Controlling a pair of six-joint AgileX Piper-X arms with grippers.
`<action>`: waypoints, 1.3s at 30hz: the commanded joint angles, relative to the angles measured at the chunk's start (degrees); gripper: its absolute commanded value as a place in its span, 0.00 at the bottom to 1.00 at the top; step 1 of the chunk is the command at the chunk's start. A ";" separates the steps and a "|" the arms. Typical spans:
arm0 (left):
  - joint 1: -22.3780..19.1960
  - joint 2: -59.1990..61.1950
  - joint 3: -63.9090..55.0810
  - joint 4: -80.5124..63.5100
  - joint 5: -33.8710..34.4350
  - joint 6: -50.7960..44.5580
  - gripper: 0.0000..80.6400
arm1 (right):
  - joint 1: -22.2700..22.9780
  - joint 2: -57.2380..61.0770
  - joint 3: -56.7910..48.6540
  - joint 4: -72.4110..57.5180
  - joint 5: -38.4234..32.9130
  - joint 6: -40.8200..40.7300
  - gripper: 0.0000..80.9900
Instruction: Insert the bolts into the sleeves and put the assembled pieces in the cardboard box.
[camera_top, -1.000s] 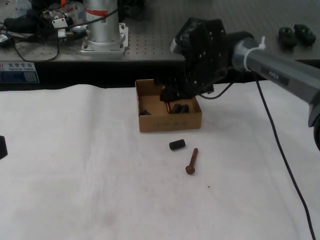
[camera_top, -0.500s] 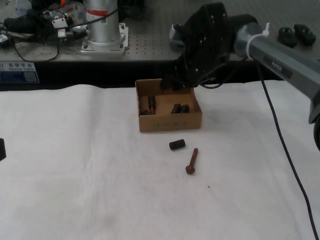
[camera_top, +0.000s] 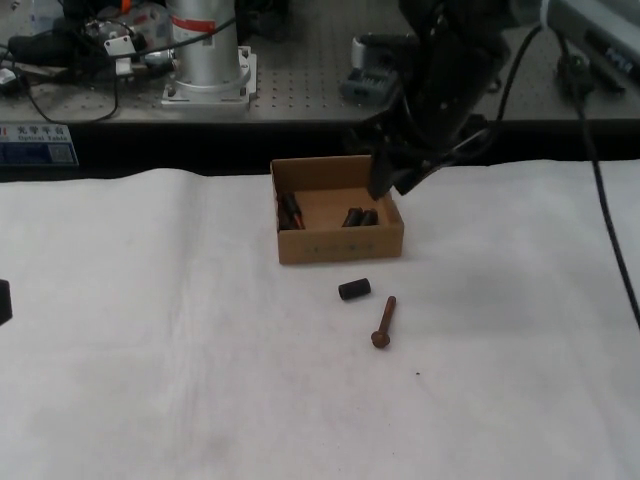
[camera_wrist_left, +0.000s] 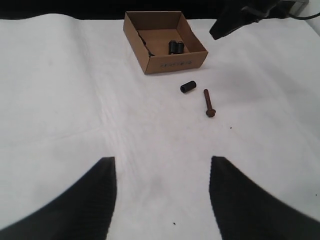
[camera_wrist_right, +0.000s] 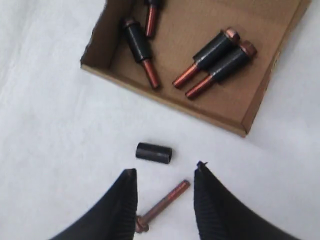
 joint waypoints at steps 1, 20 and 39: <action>0.09 0.51 -0.24 -0.04 -0.72 1.58 0.51 | 0.62 -3.23 0.50 1.51 0.20 -0.90 0.35; 0.09 1.84 -0.24 0.02 -0.72 1.58 0.51 | 12.34 -45.64 57.19 -9.61 4.18 1.79 0.35; 0.09 1.84 -0.24 0.02 -0.72 1.58 0.51 | 12.53 -68.09 78.89 -24.13 5.23 -5.75 0.35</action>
